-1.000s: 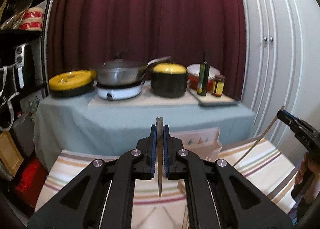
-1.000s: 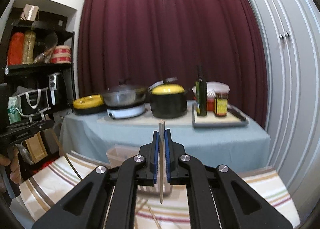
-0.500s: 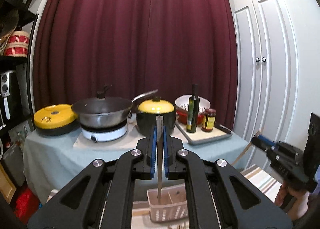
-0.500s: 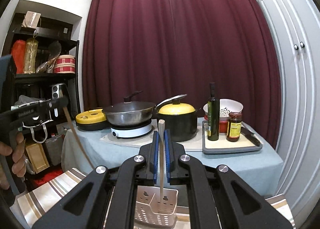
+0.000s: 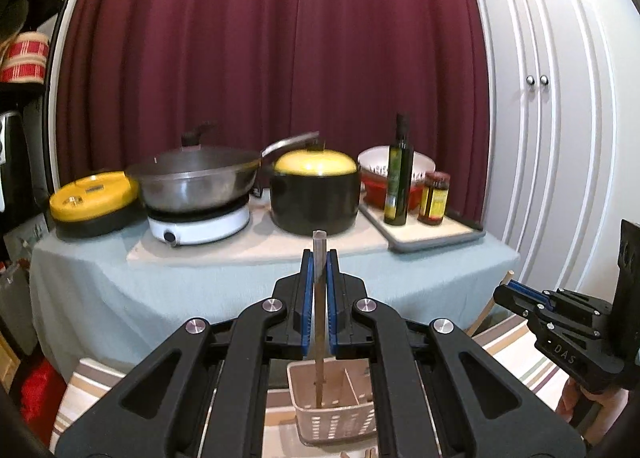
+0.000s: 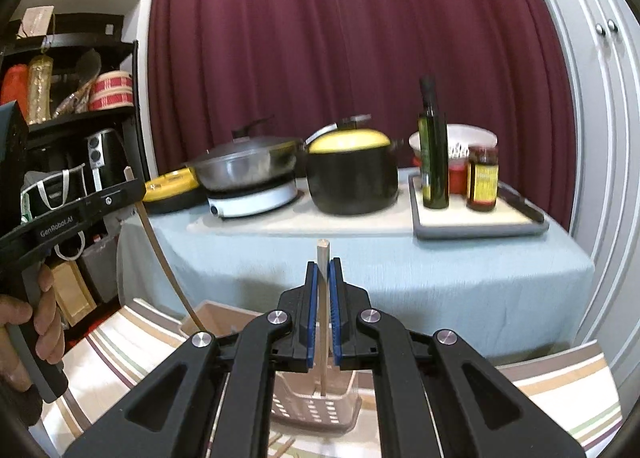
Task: Organize utensils
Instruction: 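Open both grippers to release the chopsticks into the caddy, then grasp another chopstick with the left gripper while the right gripper grasps one too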
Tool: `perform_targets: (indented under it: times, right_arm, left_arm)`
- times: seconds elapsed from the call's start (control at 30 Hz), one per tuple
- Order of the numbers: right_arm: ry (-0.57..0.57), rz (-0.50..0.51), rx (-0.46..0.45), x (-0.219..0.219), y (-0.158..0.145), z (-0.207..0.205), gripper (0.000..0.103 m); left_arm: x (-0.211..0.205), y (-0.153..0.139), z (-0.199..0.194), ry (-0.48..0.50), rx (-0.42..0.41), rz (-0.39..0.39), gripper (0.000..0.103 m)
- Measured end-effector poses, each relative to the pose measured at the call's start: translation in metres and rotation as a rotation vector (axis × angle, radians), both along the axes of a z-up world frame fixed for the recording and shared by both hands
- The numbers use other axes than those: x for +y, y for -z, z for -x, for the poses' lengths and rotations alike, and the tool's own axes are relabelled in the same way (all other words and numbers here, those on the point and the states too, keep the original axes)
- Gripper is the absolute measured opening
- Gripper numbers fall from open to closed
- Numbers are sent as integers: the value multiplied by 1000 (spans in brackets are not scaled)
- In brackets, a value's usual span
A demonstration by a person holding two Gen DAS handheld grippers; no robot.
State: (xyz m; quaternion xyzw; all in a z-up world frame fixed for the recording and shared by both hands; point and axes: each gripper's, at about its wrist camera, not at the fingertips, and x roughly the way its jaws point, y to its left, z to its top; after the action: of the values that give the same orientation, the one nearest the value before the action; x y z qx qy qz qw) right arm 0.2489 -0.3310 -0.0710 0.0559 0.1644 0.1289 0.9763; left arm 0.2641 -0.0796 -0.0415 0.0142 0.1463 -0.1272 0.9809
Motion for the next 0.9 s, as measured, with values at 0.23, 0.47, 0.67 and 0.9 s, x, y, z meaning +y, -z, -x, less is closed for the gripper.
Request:
perform_targets:
  times: [0.23, 0.47, 0.67, 0.9]
  right_arm:
    - [-3, 7, 39, 2, 14, -2, 16]
    - [36, 18, -3, -7, 3, 21, 56]
    - [72, 33, -21, -17, -3, 54, 68]
    - [108, 57, -1, -28, 9, 94, 68]
  left_arm:
    - [4, 25, -4, -10, 36, 17, 25]
    - [8, 26, 19, -27, 5, 4, 60]
    - [16, 30, 51, -40, 3, -10, 71]
    - [28, 49, 96, -52, 28, -26, 72]
